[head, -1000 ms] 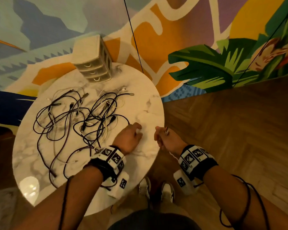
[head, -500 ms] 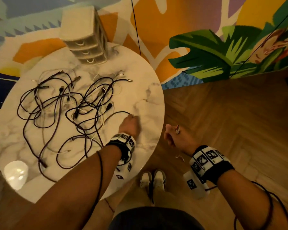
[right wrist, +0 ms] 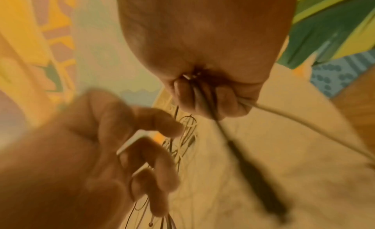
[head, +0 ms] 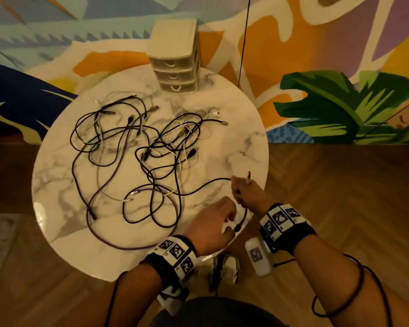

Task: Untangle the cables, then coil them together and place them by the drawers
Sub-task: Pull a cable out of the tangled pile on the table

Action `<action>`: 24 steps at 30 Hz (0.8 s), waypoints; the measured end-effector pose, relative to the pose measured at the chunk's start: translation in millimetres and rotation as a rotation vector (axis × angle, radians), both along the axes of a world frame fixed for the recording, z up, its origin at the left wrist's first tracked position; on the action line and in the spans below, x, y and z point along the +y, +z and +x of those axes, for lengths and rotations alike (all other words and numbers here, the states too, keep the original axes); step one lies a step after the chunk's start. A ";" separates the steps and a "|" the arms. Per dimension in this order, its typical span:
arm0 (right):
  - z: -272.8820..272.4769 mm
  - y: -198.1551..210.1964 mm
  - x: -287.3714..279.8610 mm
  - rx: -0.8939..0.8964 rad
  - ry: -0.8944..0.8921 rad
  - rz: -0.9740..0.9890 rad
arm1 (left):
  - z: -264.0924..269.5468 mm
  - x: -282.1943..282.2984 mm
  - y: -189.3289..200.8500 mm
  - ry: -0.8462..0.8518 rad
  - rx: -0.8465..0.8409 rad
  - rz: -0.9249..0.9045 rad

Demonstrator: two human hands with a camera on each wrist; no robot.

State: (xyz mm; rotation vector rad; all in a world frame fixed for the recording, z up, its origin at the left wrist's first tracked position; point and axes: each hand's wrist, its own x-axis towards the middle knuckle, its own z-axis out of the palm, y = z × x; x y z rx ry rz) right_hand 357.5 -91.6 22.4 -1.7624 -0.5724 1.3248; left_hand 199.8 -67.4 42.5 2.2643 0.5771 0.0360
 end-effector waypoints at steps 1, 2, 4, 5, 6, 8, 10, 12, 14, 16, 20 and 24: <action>2.6 5.1 0.8 -0.059 0.013 0.018 | -0.5 2.7 -0.5 0.154 -0.044 -0.084; 4.0 11.0 1.0 -0.105 0.042 0.027 | 0.9 7.3 -0.8 0.297 -0.105 -0.091; 3.5 23.1 3.5 -0.136 0.117 0.036 | 5.5 24.2 -3.7 0.444 -0.142 -0.041; 1.5 29.4 5.8 -0.164 0.160 0.036 | 7.8 34.7 -6.1 0.439 -0.098 -0.059; -3.1 37.6 9.2 -0.202 0.183 0.039 | 8.1 45.2 -10.1 0.405 -0.039 -0.146; -10.5 53.8 15.6 -0.283 0.182 0.090 | 0.9 59.5 -25.2 0.383 0.070 -0.385; -9.5 68.3 18.8 -0.320 0.116 0.162 | -17.6 68.5 -48.9 0.484 0.164 -0.425; 0.0 78.4 17.3 -0.364 0.062 0.191 | -39.9 80.0 -62.7 0.601 0.202 -0.376; 12.6 84.8 10.6 -0.423 -0.014 0.185 | -60.8 100.4 -60.9 0.691 0.207 -0.300; 28.5 87.4 1.0 -0.434 -0.196 0.179 | -73.5 126.2 -48.8 0.832 0.126 -0.229; 50.3 74.4 -15.4 -0.726 -0.255 0.083 | -69.0 145.0 -13.1 0.860 -0.106 -0.194; 38.8 79.3 -16.8 -0.834 -0.421 0.091 | -49.2 122.2 19.5 0.728 -0.134 0.108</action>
